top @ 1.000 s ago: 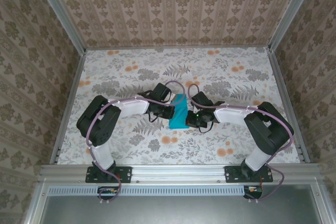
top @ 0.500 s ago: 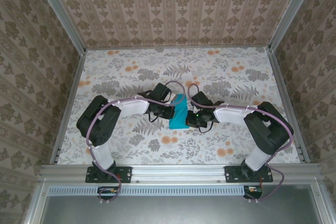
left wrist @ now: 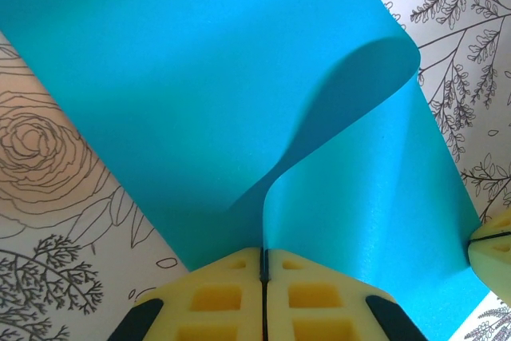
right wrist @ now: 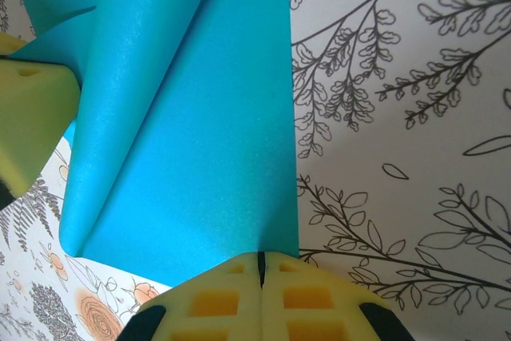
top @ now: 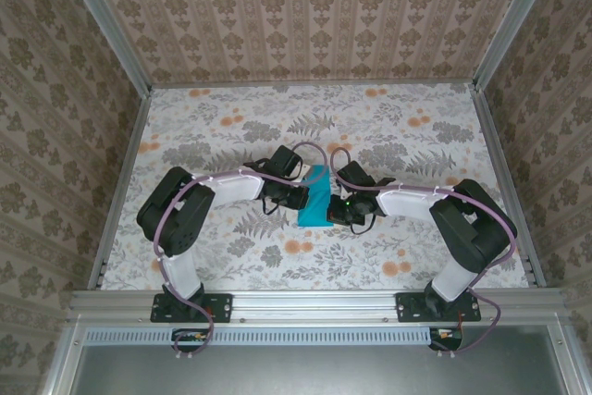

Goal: Fold a paper plane with a square sheet of paper (fold left side to right side)
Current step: Fold the triangle a second time at the center of the table.

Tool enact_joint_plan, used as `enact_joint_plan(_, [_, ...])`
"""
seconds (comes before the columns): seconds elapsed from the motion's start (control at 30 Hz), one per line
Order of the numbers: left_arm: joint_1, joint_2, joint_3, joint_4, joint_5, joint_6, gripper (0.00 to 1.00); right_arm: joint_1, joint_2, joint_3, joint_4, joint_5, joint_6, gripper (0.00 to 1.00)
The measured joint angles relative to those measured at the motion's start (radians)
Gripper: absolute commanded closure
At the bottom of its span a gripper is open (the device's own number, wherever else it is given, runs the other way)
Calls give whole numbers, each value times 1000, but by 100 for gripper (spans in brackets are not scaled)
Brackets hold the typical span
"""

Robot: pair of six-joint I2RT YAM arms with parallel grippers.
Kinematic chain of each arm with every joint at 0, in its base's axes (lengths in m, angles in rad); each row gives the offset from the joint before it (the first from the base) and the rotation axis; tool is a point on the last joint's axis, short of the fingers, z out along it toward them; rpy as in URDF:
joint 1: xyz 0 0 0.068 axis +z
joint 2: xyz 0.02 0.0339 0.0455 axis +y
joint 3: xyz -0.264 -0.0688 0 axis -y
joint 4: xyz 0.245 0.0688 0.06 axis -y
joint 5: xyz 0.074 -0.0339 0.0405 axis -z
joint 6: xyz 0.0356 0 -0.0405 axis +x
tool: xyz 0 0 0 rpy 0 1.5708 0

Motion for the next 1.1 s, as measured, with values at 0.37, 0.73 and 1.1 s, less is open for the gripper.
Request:
enact_joint_plan(0.37, [-2, 0, 0, 0, 0, 3, 92, -3, -28, -24, 17, -17, -11, 96])
enact_joint_plan(0.73, [-14, 0, 0, 0, -4, 3, 93, -25, -84, -62, 238, -72, 53, 96])
enact_joint_plan(1.1, [-14, 0, 0, 0, -4, 3, 93, -35, 40, -14, 356, -89, 102, 96])
